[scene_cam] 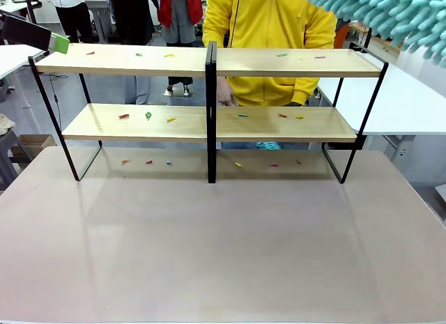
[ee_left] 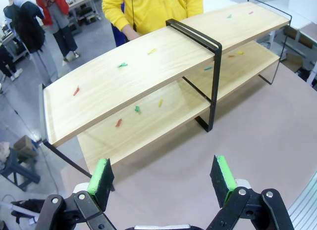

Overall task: Clean the shelves.
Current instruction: Clean a randomly selected level of the Shelf with the Duster.

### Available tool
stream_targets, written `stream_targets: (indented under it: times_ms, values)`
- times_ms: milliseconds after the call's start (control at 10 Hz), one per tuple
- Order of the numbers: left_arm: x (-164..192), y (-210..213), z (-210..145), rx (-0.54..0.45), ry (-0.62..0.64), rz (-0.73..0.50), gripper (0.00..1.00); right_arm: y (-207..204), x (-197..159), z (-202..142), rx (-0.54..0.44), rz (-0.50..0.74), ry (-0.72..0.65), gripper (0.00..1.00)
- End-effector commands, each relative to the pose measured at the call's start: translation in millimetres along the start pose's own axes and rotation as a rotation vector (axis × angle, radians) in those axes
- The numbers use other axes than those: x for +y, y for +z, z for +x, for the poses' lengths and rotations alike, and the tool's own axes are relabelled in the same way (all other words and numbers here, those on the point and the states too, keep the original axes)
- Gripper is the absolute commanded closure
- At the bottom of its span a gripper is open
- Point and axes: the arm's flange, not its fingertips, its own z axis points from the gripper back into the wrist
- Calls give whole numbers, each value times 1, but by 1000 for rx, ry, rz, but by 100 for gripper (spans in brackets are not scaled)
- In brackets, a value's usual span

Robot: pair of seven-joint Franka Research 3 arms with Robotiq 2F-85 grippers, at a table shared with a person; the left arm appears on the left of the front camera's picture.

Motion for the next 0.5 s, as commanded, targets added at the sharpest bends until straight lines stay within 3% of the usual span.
stream_targets:
  times_ms: [0, 100, 400]
  values:
    - [1, 0, -1, 1, -8, 2, 0, 0, 0, 0, 0, 0, 1, 88]
    - [1, 0, -1, 1, -8, 2, 0, -37, 7, -2, 123, -73, 22, 88]
    - [1, 0, -1, 1, -8, 2, 0, -205, -16, 38, 267, -175, -10, 88]
